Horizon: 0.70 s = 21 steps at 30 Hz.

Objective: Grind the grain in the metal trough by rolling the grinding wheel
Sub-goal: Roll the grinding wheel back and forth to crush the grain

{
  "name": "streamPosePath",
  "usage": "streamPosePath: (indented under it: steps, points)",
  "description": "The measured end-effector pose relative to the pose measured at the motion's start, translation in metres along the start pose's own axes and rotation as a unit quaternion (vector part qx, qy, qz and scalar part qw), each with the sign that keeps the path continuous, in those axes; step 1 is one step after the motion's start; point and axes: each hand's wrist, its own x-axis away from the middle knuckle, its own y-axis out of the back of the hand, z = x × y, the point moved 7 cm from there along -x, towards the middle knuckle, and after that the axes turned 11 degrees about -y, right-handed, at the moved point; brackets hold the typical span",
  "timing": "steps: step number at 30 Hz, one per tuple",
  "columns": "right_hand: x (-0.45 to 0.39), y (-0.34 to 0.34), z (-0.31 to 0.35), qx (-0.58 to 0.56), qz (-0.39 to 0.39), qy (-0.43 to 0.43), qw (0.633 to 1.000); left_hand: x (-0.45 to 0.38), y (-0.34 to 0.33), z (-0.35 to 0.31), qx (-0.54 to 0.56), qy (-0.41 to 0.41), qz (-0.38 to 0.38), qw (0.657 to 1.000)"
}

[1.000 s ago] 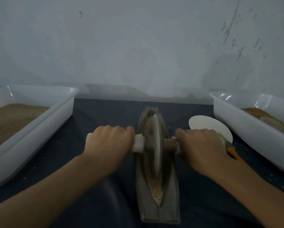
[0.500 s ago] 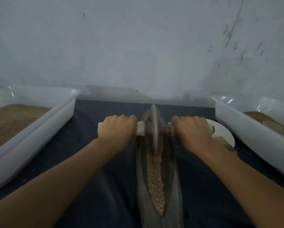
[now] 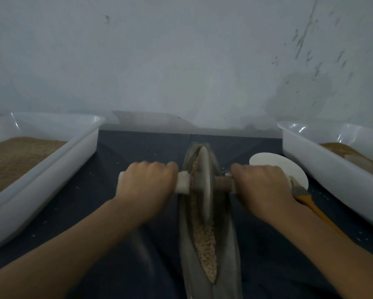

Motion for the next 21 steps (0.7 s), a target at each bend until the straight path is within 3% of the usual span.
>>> streamPosePath:
  steps: [5,9,14,16,21]
  points:
    - [-0.039,-0.01,0.002,0.042,0.018,-0.013,0.999,-0.029,-0.022,0.015,0.058,0.046,0.038,0.997]
    - [-0.002,0.005,0.003,-0.002,0.045,0.034,0.998,-0.002,-0.004,0.006,0.08,0.019,0.068,0.994]
    - [0.051,0.028,-0.003,-0.066,-0.035,0.052,0.996,0.032,0.036,-0.016,0.022,-0.076,0.008,0.997]
    - [0.045,0.022,-0.003,-0.061,-0.024,0.039,0.997,0.027,0.027,-0.014,0.003,-0.054,0.041,0.998]
    - [-0.019,-0.02,-0.006,-0.006,0.02,-0.005,1.0,-0.019,-0.003,0.004,-0.019,0.025,-0.002,1.0]
